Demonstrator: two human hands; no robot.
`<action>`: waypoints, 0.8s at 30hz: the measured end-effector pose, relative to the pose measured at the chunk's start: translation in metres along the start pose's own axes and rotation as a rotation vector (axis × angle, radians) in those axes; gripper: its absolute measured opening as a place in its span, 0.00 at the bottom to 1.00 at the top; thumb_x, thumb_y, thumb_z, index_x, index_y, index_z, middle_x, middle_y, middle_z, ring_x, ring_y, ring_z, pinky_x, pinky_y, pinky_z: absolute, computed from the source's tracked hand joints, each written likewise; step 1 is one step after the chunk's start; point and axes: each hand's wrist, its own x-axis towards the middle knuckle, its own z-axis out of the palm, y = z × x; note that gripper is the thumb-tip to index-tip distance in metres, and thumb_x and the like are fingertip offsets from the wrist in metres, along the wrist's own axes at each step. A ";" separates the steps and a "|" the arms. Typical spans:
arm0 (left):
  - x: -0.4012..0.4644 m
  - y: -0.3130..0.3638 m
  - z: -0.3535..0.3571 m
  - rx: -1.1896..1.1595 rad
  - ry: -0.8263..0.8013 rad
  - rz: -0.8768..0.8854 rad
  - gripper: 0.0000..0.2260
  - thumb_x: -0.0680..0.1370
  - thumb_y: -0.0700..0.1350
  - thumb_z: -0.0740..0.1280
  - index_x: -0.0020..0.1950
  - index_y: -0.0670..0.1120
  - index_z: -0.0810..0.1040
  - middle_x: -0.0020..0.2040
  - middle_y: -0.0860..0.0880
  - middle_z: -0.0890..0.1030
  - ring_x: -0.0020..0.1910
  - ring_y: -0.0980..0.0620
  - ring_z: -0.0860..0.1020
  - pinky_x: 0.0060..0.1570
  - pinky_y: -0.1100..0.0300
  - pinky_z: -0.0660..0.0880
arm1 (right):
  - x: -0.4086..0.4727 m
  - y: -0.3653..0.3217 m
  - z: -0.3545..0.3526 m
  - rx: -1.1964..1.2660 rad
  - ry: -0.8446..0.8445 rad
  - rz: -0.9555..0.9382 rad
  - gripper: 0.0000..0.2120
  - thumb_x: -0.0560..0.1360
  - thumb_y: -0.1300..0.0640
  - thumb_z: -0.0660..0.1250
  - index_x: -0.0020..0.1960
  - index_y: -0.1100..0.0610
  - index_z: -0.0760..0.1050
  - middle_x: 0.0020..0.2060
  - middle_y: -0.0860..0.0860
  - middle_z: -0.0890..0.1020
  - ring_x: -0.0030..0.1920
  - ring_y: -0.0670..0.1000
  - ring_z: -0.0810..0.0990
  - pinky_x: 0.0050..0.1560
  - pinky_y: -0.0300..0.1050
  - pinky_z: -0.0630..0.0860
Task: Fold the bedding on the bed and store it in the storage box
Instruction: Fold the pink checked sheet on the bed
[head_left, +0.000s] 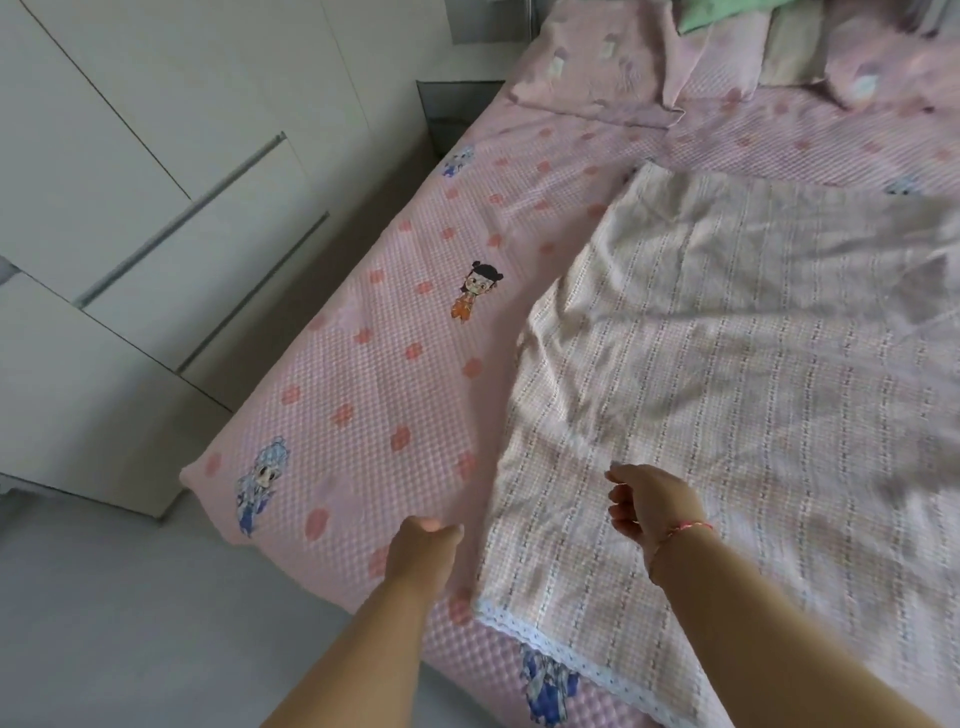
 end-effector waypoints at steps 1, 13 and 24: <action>0.009 -0.005 0.004 0.004 -0.016 -0.037 0.19 0.78 0.46 0.68 0.66 0.40 0.74 0.59 0.42 0.78 0.56 0.45 0.76 0.59 0.50 0.76 | 0.005 0.002 0.001 -0.011 0.012 0.005 0.08 0.76 0.62 0.65 0.39 0.61 0.74 0.30 0.55 0.73 0.28 0.51 0.69 0.32 0.42 0.69; 0.088 -0.013 0.075 -0.181 -0.353 -0.252 0.21 0.76 0.46 0.70 0.65 0.37 0.73 0.53 0.42 0.80 0.50 0.46 0.77 0.48 0.56 0.72 | 0.057 0.054 0.029 -0.125 0.211 0.026 0.08 0.77 0.63 0.65 0.39 0.63 0.75 0.29 0.55 0.74 0.28 0.51 0.70 0.31 0.43 0.70; 0.096 -0.004 0.021 0.195 -0.261 0.319 0.07 0.77 0.49 0.66 0.46 0.46 0.78 0.40 0.51 0.82 0.38 0.52 0.80 0.39 0.56 0.77 | 0.051 0.071 0.103 -0.466 0.196 -0.037 0.09 0.75 0.52 0.66 0.40 0.56 0.75 0.33 0.49 0.81 0.37 0.51 0.78 0.46 0.49 0.76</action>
